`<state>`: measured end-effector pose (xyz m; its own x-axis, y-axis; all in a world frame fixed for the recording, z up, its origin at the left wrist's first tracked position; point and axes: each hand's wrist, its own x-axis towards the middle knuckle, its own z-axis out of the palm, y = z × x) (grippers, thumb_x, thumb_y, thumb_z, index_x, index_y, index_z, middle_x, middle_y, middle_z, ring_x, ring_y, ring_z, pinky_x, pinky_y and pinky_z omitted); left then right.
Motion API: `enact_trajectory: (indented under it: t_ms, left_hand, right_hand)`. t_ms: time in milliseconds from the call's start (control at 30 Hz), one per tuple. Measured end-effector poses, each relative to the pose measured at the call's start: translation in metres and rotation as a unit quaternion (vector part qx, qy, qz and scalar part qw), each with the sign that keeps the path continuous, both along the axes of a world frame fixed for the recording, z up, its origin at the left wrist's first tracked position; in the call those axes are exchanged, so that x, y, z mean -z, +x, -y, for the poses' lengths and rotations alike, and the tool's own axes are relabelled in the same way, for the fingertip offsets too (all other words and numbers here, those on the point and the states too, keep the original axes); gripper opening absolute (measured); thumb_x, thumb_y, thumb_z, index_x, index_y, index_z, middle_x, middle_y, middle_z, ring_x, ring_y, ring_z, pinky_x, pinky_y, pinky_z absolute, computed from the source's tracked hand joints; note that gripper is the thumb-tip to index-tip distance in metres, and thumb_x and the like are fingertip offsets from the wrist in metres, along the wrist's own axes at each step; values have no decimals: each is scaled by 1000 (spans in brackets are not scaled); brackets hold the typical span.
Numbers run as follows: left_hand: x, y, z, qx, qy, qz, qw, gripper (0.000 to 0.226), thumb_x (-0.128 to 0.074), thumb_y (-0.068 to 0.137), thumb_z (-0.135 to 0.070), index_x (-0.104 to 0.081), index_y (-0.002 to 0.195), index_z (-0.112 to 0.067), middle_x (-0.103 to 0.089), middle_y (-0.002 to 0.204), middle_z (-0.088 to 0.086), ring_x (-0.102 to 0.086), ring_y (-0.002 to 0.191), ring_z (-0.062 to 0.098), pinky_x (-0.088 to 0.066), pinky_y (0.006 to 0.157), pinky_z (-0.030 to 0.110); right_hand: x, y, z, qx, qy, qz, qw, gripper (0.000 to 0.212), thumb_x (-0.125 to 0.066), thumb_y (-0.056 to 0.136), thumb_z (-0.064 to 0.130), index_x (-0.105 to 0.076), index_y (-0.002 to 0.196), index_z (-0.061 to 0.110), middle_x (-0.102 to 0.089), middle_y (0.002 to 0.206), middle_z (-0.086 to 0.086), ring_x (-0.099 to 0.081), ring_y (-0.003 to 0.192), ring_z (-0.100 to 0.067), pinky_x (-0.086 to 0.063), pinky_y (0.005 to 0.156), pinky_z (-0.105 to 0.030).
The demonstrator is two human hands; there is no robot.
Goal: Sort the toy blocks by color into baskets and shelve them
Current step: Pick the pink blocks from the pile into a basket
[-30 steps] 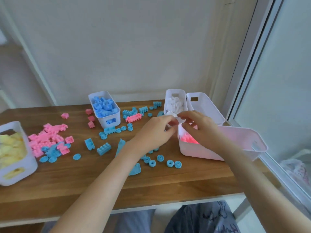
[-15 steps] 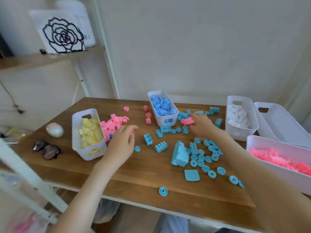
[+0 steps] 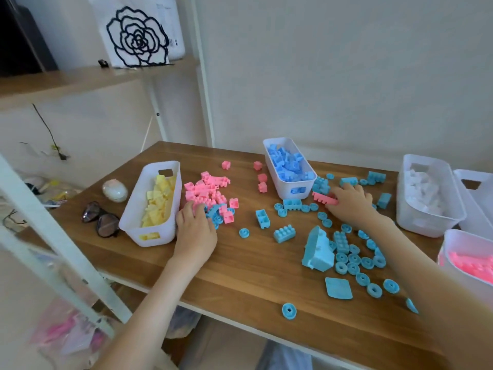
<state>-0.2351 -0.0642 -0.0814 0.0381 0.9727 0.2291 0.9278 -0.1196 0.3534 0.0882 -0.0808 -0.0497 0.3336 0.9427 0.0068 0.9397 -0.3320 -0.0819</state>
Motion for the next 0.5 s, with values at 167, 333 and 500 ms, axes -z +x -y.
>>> enact_trajectory:
  t_ms: [167,333,500]
  left_hand:
    - [-3,-2,-10,7,15,-36,999,37,-34,100,-21,-38,135,-10,-35,144,11,-30,132,26,-22,108,35]
    - [-14,-4,-12,1,-33,-51,998,40,-42,97,-14,-37,136,-11,-40,140,11,-36,128,28,-33,104,35]
    - [-18,-4,-12,26,-63,-31,997,44,-48,96,-10,-42,139,-16,-46,135,7,-48,119,24,-46,97,34]
  right_hand:
    - [-7,-8,4,-12,82,-119,989,28,-54,91,34,-49,103,9,-56,111,-13,-52,98,-29,-44,82,-41]
    - [-28,-21,8,-10,110,-196,974,32,-54,93,33,-44,111,9,-54,100,-7,-50,78,-18,-39,64,-31]
    - [-46,-38,17,-56,92,-199,974,27,-44,96,42,-47,103,16,-55,94,-1,-50,78,-15,-37,64,-29]
